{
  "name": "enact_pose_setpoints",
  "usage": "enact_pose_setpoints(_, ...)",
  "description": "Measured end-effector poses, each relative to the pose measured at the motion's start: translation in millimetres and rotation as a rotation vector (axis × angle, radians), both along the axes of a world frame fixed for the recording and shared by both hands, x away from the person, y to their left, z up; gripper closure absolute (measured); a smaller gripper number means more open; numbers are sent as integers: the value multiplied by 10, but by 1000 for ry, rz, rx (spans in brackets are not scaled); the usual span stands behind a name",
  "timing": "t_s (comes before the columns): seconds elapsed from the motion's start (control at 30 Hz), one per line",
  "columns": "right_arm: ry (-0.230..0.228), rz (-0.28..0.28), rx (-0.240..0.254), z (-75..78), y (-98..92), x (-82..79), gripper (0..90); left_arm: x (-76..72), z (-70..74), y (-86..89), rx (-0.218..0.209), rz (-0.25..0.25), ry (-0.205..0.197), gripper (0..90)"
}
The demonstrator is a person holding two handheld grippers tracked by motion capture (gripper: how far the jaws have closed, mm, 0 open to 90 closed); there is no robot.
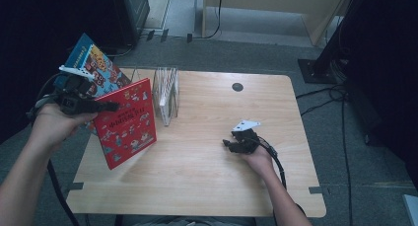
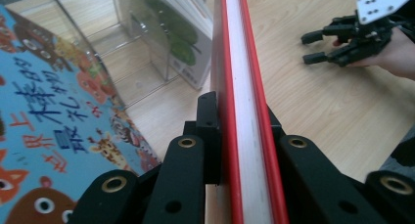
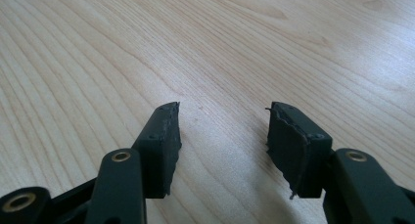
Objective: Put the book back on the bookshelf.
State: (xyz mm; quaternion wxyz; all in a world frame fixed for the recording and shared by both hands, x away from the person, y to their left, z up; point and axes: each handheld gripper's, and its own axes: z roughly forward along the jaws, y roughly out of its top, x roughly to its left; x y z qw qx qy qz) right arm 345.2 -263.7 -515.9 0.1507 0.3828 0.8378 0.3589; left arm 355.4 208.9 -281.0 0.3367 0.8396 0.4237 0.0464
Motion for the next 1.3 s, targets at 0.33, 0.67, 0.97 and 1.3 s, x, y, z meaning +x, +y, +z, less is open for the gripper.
enact_pose_setpoints(0.33,-43,-17,36,-58,-30,-88,421,232,-10,158,-8,95,11,798)
enact_pose_setpoints(0.67,-55,-27,46,-73,-45,-127,414,492,-8,88,-3,174,11,799)
enact_pose_setpoints(0.97,-55,-24,46,-73,-48,-126,413,669,34,-69,14,223,-33,799)
enact_pose_setpoints(1.3,-55,-21,45,-73,-53,-127,413,839,22,-193,20,231,-72,799)
